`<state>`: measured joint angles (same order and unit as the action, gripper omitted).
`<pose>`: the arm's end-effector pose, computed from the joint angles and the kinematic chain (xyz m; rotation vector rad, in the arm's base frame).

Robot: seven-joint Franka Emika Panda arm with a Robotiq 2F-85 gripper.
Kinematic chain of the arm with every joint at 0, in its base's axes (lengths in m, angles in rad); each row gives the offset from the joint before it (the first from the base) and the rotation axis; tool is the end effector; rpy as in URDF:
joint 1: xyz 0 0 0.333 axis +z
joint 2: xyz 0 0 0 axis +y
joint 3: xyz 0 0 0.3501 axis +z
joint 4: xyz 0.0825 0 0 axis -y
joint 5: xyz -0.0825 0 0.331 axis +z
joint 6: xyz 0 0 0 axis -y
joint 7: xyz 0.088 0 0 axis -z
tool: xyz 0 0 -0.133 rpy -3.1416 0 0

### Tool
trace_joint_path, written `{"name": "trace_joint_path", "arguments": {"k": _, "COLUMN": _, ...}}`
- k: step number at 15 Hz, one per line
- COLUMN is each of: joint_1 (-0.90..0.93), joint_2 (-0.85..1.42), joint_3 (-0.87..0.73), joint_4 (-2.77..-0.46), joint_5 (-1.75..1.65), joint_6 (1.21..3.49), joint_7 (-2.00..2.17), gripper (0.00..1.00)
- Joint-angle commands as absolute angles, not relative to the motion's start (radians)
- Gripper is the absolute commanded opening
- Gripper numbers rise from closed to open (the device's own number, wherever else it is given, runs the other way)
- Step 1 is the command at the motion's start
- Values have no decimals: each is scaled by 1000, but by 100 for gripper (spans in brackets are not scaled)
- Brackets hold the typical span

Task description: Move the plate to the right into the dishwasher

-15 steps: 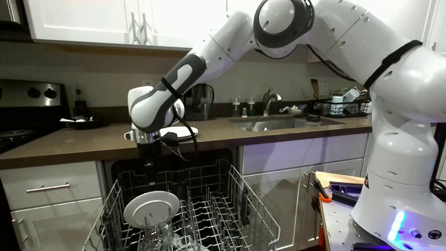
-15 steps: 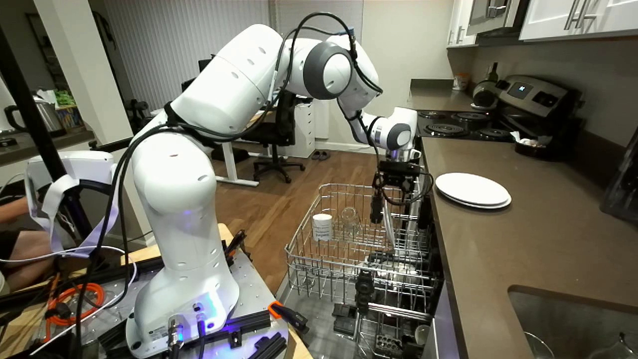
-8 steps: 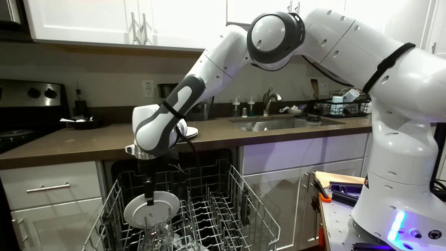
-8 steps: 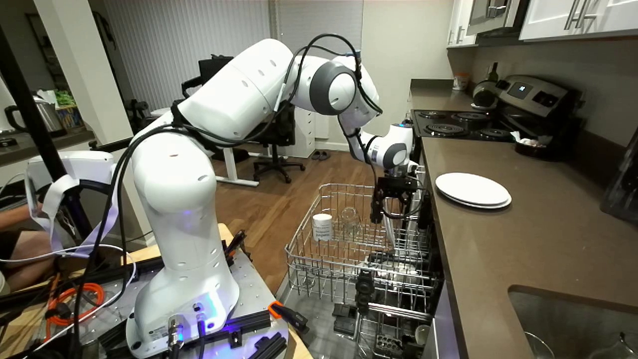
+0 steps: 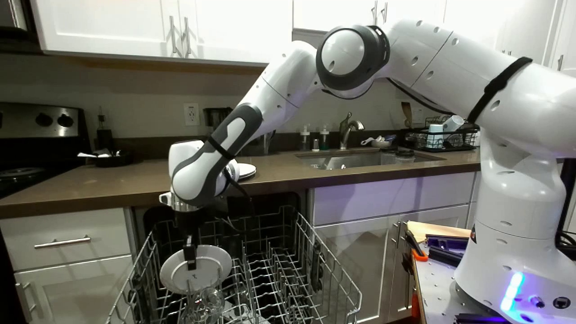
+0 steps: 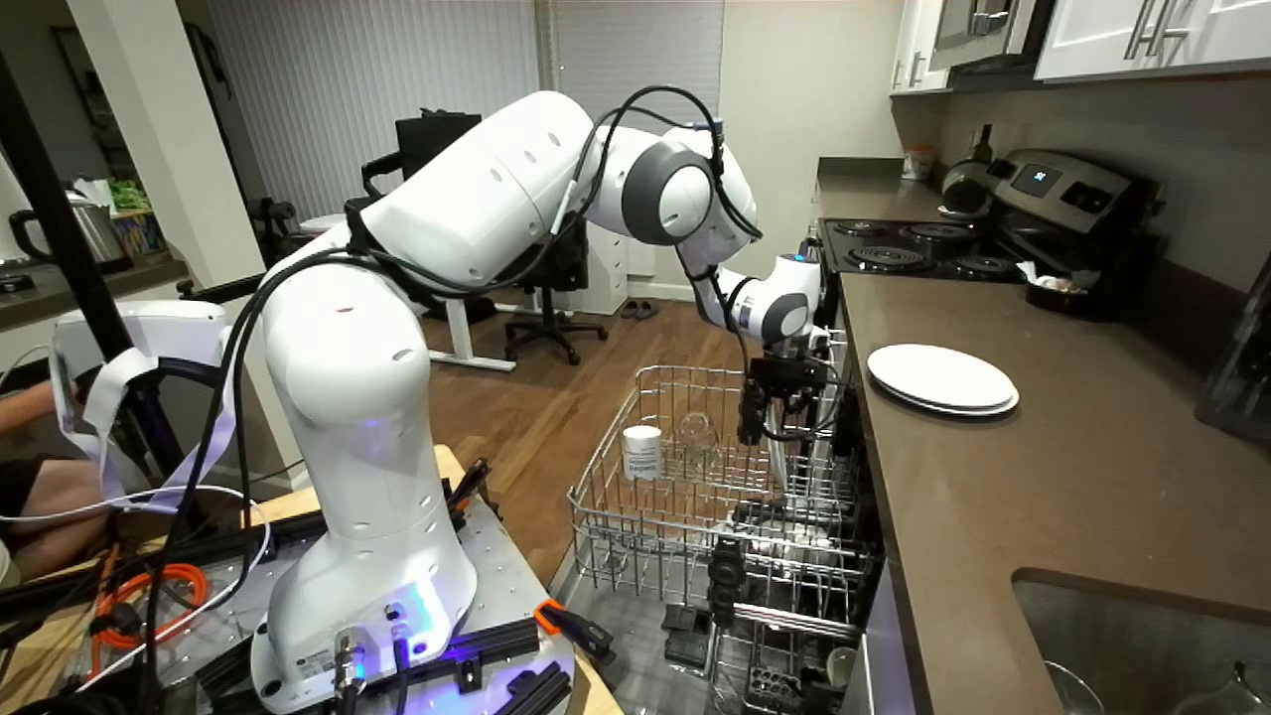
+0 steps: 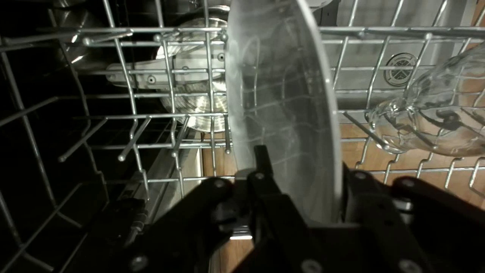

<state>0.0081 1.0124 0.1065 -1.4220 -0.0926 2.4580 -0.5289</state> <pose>0.7075 0.0635 0.1222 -2.9479 -1.0153 -0.0555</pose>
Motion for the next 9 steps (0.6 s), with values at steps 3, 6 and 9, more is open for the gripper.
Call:
{"name": "trace_joint_path", "arguments": {"k": 3, "joint_1": -25, "joint_2": 971, "joint_3": 142, "joint_4": -1407, "joint_5": -100, "joint_6": 2313, "joint_7": -539, "gripper": 6}}
{"name": "trace_joint_path", "arguments": {"k": 6, "joint_1": -30, "joint_2": 934, "joint_3": 146, "joint_4": -1418, "joint_5": -93, "joint_6": 2257, "joint_7": -546, "gripper": 9}}
{"name": "trace_joint_path", "arguments": {"k": 9, "joint_1": -33, "joint_2": 895, "joint_3": 151, "joint_4": -1436, "joint_5": -89, "joint_6": 2211, "joint_7": -555, "gripper": 9}}
